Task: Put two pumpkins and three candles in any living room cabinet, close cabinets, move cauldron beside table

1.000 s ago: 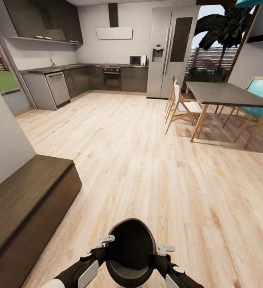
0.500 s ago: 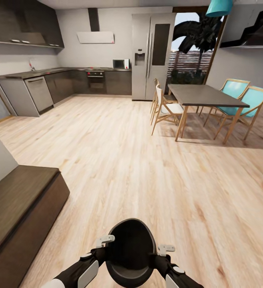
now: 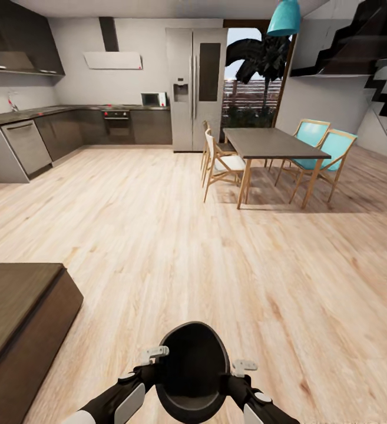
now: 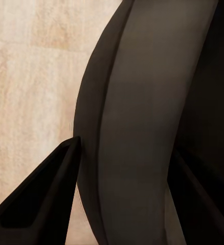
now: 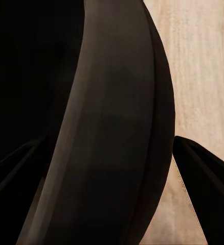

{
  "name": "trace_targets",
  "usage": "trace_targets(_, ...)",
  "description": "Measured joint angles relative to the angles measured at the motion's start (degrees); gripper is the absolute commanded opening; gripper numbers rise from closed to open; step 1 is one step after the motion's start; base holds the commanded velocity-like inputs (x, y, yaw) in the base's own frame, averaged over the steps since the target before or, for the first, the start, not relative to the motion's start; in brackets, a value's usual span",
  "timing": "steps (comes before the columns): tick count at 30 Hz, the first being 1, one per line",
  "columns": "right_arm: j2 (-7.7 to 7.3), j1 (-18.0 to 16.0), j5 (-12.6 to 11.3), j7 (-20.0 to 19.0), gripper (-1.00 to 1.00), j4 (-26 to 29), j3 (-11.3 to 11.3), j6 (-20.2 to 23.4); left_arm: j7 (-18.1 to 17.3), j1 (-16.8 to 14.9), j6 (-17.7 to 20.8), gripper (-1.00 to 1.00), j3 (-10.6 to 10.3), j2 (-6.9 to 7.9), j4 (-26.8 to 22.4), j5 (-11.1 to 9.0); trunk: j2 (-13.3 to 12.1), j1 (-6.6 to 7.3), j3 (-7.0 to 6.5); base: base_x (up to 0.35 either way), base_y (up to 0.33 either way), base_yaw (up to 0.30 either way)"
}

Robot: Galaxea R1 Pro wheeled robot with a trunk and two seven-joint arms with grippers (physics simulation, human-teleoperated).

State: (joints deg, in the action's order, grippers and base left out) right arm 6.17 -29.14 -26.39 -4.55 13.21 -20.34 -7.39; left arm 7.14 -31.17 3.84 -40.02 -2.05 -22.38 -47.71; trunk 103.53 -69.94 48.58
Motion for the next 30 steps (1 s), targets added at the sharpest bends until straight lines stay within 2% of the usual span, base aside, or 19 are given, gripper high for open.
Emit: trace_targets(30, 0.00, 0.03, 0.00, 0.01, -1.00, -0.02, 0.02, 0.04, -0.02, 0.00, 0.02, -1.00, -0.08, 0.00, 0.05, -0.07, -12.04, 6.59, -6.98, 0.000, 0.000, -0.236)
